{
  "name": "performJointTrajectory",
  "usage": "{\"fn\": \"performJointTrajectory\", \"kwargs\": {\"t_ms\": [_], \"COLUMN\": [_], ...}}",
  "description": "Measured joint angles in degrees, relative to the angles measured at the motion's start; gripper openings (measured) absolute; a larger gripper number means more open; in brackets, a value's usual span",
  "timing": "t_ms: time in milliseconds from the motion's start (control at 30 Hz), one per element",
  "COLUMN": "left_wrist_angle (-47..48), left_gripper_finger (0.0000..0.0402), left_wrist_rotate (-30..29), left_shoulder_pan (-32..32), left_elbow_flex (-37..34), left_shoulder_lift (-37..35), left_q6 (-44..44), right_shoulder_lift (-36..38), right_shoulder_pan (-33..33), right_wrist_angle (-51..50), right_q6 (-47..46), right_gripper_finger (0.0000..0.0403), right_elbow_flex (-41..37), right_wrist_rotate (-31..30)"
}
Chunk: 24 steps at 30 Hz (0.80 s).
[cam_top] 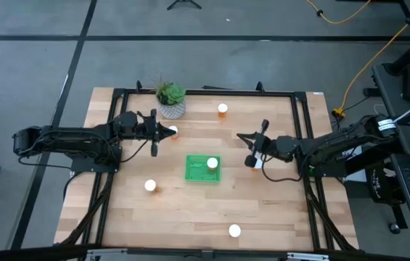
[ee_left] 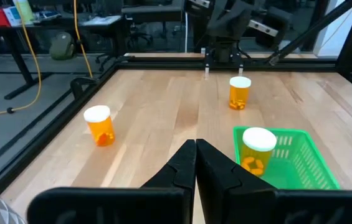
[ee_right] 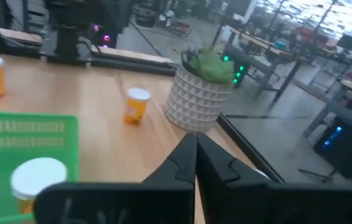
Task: Pick and place pill bottles into a basket
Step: Put the orange medicine bottle into the green bin
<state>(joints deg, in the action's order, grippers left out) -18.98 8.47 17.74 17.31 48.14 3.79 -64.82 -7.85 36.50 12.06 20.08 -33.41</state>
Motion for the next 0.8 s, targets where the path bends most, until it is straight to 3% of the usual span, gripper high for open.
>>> {"fn": "performJointTrajectory", "kwargs": {"t_ms": [200, 500, 800], "left_wrist_angle": [0.38, 3.67, 6.12], "left_gripper_finger": [0.0035, 0.0144, 0.0228], "left_wrist_rotate": [0.04, -0.91, -8.98], "left_shoulder_pan": [-0.02, -0.02, 0.00], "left_elbow_flex": [-0.01, -0.01, -0.01], "left_shoulder_lift": [0.00, 0.00, 0.00], "left_q6": [0.00, 0.02, 0.07], "right_shoulder_lift": [0.00, 0.00, 0.00], "right_shoulder_pan": [1.02, 1.06, 2.71], "right_wrist_angle": [-1.07, -0.28, -0.33], "right_q6": [-2.53, -2.60, -2.49], "right_gripper_finger": [0.0021, 0.0007, 0.0016], "right_elbow_flex": [0.00, 0.02, 0.02], "right_wrist_rotate": [0.00, 0.00, 0.00]}}
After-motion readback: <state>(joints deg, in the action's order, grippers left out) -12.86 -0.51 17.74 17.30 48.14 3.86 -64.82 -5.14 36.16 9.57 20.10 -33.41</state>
